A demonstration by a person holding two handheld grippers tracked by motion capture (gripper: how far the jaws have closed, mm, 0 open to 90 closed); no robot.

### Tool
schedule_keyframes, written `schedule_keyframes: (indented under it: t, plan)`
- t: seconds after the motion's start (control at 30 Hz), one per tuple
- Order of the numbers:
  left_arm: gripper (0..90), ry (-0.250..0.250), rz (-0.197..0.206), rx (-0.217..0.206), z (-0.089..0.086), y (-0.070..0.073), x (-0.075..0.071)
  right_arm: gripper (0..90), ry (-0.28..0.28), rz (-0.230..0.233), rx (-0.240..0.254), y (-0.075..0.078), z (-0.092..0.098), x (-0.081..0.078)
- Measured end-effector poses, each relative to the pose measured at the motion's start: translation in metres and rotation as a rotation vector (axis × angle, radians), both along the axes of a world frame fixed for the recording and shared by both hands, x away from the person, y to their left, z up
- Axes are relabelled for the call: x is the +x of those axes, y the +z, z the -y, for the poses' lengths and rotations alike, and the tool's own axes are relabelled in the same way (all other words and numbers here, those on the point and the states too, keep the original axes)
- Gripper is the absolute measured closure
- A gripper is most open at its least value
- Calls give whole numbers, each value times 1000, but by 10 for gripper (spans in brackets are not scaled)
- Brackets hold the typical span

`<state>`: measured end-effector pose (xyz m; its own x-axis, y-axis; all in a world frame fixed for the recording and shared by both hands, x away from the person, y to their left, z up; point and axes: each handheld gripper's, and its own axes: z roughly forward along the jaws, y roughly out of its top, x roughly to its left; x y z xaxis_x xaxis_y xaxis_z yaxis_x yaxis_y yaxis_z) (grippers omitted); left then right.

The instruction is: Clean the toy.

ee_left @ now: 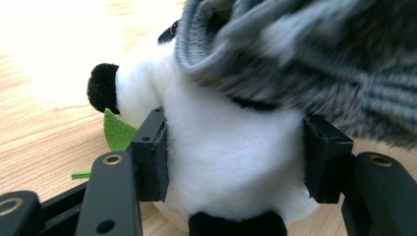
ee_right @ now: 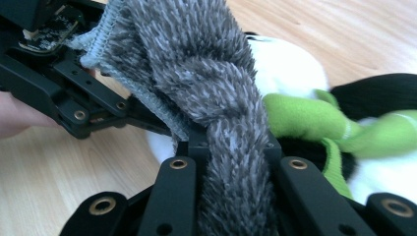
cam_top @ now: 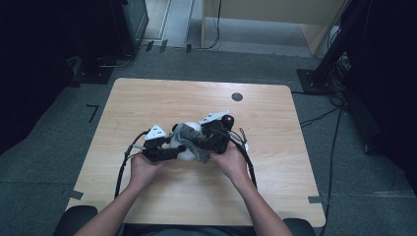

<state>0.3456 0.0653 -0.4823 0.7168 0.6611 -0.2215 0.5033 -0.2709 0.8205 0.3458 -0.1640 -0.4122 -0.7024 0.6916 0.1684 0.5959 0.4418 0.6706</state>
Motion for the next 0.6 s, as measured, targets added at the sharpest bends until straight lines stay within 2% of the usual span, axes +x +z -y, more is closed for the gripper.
schedule_keyframes:
  t: [0.17, 0.2, 0.23, 0.5, 0.6]
  plan:
    - [396, -4, -4, -2, -1, 0, 1, 778, 5, 19, -14, 5, 9, 0]
    - [396, -6, -2, 1, -1, 0, 1, 776, -10, 23, -35, 8, 13, -1]
    - [396, -6, -2, 1, -1, 0, 1, 776, -10, 23, -35, 8, 13, -1]
    - [394, -2, -7, -12, -1, -1, 2, 766, -124, -1, 25, 14, 50, 5]
    - [392, -2, -7, -13, 0, -1, 2, 764, -125, -8, 39, 14, 57, 7]
